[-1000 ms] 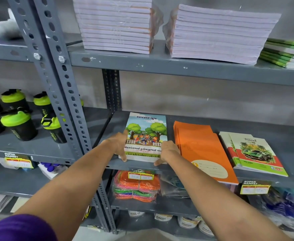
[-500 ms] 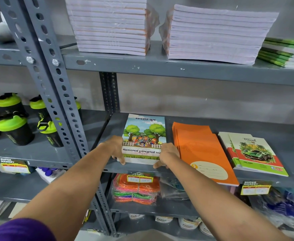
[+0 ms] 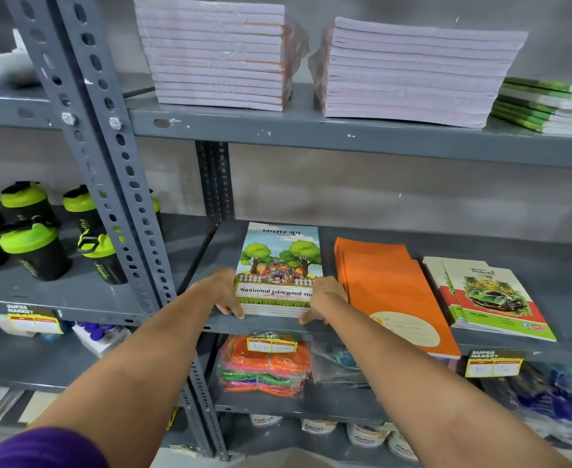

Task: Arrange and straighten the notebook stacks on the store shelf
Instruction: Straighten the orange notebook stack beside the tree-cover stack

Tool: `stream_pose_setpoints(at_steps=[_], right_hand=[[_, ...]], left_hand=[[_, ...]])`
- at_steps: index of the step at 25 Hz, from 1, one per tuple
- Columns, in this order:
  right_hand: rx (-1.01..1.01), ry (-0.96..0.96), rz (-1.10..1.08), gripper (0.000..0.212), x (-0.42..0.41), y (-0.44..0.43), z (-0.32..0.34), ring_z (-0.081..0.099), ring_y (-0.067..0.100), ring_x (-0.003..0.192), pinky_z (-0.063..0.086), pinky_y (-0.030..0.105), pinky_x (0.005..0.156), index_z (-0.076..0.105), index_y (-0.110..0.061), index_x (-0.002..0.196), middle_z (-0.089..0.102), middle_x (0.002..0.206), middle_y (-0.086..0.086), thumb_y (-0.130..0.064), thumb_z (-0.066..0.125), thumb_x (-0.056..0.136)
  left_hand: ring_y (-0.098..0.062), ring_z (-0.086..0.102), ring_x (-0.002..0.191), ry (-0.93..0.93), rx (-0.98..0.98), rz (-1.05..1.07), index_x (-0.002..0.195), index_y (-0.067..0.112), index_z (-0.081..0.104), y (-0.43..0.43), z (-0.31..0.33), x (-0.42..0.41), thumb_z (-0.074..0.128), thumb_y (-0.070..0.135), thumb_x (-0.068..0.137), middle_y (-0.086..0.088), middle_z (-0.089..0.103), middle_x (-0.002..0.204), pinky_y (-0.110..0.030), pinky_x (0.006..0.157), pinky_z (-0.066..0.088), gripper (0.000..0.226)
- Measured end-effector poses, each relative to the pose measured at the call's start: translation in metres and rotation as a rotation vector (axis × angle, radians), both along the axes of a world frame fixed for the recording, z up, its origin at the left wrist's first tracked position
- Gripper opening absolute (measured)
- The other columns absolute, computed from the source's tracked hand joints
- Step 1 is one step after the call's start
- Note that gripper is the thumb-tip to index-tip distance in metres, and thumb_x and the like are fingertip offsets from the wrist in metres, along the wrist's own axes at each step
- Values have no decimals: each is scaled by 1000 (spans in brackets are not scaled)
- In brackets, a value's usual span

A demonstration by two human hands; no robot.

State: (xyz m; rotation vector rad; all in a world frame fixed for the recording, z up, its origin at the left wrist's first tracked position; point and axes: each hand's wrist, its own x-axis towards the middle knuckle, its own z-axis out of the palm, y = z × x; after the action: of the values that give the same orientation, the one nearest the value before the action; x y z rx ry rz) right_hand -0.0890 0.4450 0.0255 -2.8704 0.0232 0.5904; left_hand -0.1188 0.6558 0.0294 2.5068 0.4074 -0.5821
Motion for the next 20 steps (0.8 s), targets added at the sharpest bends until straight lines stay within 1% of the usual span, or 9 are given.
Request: stream_pose_setpoints(at_steps=[2, 4, 6, 8, 10, 12, 14, 16, 20], right_hand=[[-31, 3, 23, 66, -1, 2, 2, 68, 25, 97, 56, 30, 79, 59, 0, 110, 68, 108, 9, -35, 89, 62], [-62, -6, 39, 62, 0, 3, 8, 66, 25, 102, 54, 29, 79, 60, 2, 112, 67, 113, 9, -27, 88, 65], [-51, -15, 20, 56, 5, -4, 19, 68, 24, 99, 54, 29, 77, 61, 2, 113, 69, 111, 9, -18, 86, 67], [-12, -7, 48, 59, 10, -20, 35, 70, 23, 92, 57, 28, 74, 60, 3, 109, 70, 104, 10, -25, 87, 65], [62, -12, 88, 58, 15, -42, 48, 70, 24, 82, 57, 30, 67, 59, 0, 98, 69, 97, 10, -35, 88, 62], [158, -104, 100, 50, 18, -70, 55, 69, 25, 84, 57, 35, 73, 66, -1, 94, 71, 96, 10, -39, 84, 67], [208, -224, 68, 36, 22, -102, 55, 66, 24, 96, 54, 37, 86, 70, -6, 95, 72, 100, 8, -36, 77, 76], [147, -280, 12, 26, 24, -136, 49, 65, 24, 100, 53, 35, 87, 72, -10, 93, 72, 101, 6, -32, 73, 79], [-50, -168, 2, 41, 21, -179, 30, 54, 30, 116, 50, 39, 95, 68, -24, 108, 62, 118, 3, -45, 72, 72]], left_hand=[[-23, 72, 90, 155, 90, -10, 115, 7, 61, -9, 8, 6, 91, 17, 60, -10, 71, 108, -35, 82, 59, 63], [-26, 61, 116, 336, 364, -97, 137, 10, 46, -25, 26, 12, 83, 42, 69, -5, 61, 130, -36, 95, 51, 84], [-27, 54, 123, 322, 606, -162, 141, 18, 43, -45, 43, 21, 79, 53, 68, 2, 53, 137, -38, 97, 47, 89], [-27, 57, 118, 279, 721, -176, 136, 21, 47, -64, 49, 29, 81, 52, 67, 4, 54, 132, -40, 94, 50, 83], [-29, 50, 126, 386, 747, -198, 142, 22, 38, -88, 48, 30, 76, 56, 70, 2, 47, 141, -44, 101, 45, 89], [-33, 38, 136, 461, 799, -223, 148, 22, 26, -115, 43, 30, 74, 58, 71, -1, 36, 151, -51, 110, 34, 98], [-37, 34, 138, 341, 842, -273, 149, 20, 25, -139, 43, 31, 76, 56, 70, -4, 34, 153, -56, 111, 31, 100], [-37, 39, 135, 198, 786, -307, 144, 16, 34, -161, 48, 32, 80, 51, 68, -6, 40, 149, -57, 109, 34, 96], [-30, 53, 123, 48, 490, -462, 137, 8, 45, -199, 50, 35, 85, 43, 64, -7, 52, 138, -46, 102, 45, 90]])
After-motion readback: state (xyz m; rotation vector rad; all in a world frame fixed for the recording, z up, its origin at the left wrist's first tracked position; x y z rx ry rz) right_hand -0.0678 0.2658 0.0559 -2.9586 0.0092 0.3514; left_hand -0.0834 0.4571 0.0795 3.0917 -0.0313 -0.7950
